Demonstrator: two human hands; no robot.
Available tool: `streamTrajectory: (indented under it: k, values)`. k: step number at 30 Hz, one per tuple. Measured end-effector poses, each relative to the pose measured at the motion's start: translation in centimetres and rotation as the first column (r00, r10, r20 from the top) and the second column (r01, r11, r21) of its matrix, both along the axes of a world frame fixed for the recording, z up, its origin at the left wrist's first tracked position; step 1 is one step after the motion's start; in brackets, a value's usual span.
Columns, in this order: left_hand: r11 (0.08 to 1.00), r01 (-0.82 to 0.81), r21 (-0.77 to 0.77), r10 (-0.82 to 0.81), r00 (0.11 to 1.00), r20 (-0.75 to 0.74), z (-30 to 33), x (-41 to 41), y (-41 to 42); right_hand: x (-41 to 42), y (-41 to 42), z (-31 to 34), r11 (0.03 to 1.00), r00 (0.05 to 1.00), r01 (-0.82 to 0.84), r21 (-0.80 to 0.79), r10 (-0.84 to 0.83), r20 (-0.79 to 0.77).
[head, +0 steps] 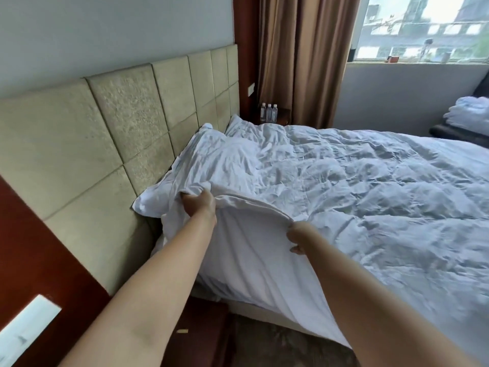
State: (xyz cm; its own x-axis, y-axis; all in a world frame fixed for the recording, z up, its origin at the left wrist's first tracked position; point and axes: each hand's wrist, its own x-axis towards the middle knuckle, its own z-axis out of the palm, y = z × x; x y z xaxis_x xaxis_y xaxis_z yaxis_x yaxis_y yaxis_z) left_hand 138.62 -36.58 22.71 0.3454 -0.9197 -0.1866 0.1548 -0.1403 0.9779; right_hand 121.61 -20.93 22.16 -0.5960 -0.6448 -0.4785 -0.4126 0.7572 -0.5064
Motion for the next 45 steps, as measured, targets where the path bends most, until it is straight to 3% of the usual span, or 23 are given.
streamTrajectory:
  k: [4,6,10,17,26,33,37,41,45]
  values:
    - [1.0,0.003,-0.008,-0.003,0.999,0.041,2.5,-3.6,-4.2,-5.4,-6.6,4.5,0.966,0.993,0.08,-0.247,-0.1,-0.069]
    - [0.998,0.051,-0.032,-0.048,0.995,0.092,3.7,-4.9,-6.7,-7.1,-9.7,6.3,0.947,0.981,0.053,-0.318,-0.109,-0.161]
    - [0.993,-0.039,-0.109,0.055,0.987,0.148,6.4,-7.4,-11.0,-9.8,-15.6,8.2,0.9,0.939,-0.082,-0.429,-0.075,-0.336]
    - [0.992,-0.029,-0.12,0.058,0.967,0.248,7.2,-11.0,-21.2,-13.1,-26.5,7.9,0.848,0.756,-0.374,-0.375,0.045,-0.653]
    - [0.985,0.075,-0.157,-0.026,0.956,0.292,8.7,-19.7,-37.9,-21.7,-43.1,10.1,0.85,0.739,-0.324,-0.416,-0.047,-0.672]
    - [0.974,0.137,-0.18,-0.057,0.918,0.393,8.2,-27.7,-48.0,-29.1,-53.1,8.7,0.843,0.827,-0.149,-0.516,-0.179,-0.532]
    - [0.964,0.206,-0.169,-0.116,0.895,0.43,4.6,-31.5,-52.3,-33.1,-57.8,4.1,0.883,0.839,-0.163,-0.44,-0.111,-0.533]
    - [0.909,0.406,0.093,-0.397,0.779,0.486,-3.2,-33.9,-53.6,-35.0,-60.9,-4.7,0.936,0.982,-0.106,-0.337,0.045,-0.184]
    - [0.782,0.486,0.39,-0.623,0.606,0.495,-11.9,-34.3,-53.1,-33.9,-61.0,-13.5,0.915,0.954,-0.251,-0.317,0.29,0.081]
